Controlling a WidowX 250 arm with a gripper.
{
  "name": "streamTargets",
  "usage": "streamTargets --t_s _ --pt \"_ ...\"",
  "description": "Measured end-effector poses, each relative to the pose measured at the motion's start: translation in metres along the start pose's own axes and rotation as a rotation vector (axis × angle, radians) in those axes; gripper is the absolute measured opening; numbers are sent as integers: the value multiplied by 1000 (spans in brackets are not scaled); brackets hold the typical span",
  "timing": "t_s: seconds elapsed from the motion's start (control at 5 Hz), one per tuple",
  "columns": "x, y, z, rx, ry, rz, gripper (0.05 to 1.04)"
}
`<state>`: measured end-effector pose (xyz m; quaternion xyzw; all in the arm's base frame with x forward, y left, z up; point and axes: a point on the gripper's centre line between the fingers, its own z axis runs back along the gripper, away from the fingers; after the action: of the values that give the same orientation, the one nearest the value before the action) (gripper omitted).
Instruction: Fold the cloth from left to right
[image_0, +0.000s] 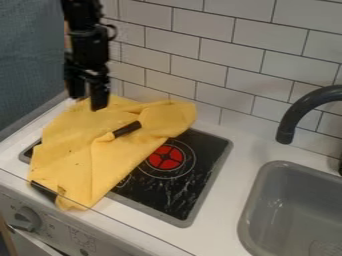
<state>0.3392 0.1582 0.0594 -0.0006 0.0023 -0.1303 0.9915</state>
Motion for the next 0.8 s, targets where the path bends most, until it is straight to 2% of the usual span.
streamTargets --t_s 0.2,0.4,0.6,0.8 --pt "2 20 -7 29 8 58 999" --pt "3 35 -7 81 11 98 999" --pt "-7 57 -2 116 -3 177 999" --pt "-6 66 -17 121 34 195 999"
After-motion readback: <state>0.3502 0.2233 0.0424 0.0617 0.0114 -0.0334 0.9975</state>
